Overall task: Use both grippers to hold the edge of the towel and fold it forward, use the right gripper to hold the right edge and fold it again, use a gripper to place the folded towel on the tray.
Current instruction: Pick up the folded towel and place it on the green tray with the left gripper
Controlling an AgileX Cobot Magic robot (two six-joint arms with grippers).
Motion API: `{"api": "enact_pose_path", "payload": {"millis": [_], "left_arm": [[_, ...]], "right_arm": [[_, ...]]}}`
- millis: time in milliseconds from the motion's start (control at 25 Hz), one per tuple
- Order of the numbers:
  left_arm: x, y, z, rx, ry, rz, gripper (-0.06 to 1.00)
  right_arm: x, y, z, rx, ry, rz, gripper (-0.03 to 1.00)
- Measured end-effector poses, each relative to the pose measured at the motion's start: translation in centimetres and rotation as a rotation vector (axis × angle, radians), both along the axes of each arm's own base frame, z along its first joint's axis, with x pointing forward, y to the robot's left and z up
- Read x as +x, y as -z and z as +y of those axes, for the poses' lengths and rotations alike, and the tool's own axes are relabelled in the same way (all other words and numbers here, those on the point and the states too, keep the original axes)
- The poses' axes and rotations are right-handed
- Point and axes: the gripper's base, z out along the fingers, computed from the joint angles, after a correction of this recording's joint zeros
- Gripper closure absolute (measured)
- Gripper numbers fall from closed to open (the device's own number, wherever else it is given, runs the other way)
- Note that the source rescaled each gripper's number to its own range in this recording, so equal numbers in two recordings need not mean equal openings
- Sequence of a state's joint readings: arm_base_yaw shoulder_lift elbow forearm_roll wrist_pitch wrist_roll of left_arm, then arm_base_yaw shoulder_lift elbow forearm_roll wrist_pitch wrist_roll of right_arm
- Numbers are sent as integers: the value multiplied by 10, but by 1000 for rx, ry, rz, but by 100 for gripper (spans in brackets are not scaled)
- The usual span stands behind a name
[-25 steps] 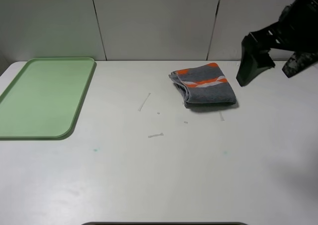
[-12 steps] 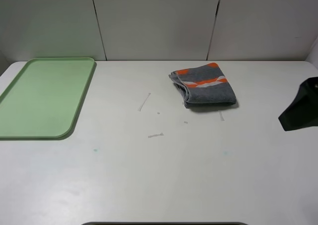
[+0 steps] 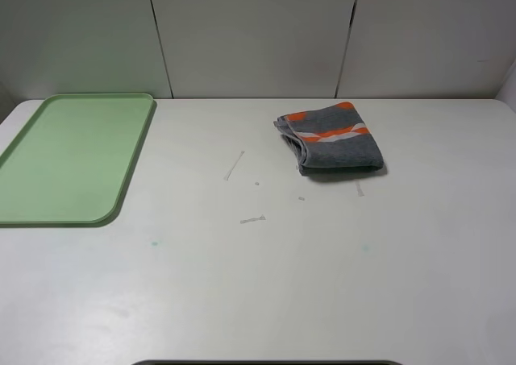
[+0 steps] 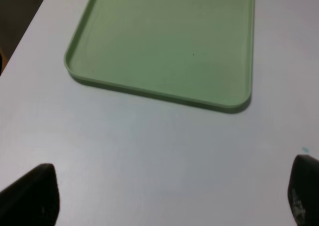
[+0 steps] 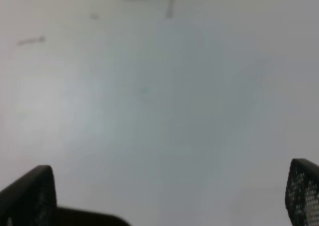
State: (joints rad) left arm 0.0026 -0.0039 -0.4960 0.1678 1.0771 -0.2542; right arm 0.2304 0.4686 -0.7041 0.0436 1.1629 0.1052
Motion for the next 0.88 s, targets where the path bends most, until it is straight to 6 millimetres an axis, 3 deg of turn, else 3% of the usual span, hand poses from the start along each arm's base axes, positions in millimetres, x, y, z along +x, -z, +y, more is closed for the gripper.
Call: {"api": "enact_pose_path", "payload": {"millis": [320,600,880], "left_arm": [[0,0,0,0,0,0,3],[0,0,0,1,-1,1,3],[0,0,0,1,-1,1,3]], "right_arm": [[-44,23,-16,-20,179,-192,-3],[-55,38,-18,-15,207,-362,-3],[-59,38,-21,-43,220,-413,-3]]}}
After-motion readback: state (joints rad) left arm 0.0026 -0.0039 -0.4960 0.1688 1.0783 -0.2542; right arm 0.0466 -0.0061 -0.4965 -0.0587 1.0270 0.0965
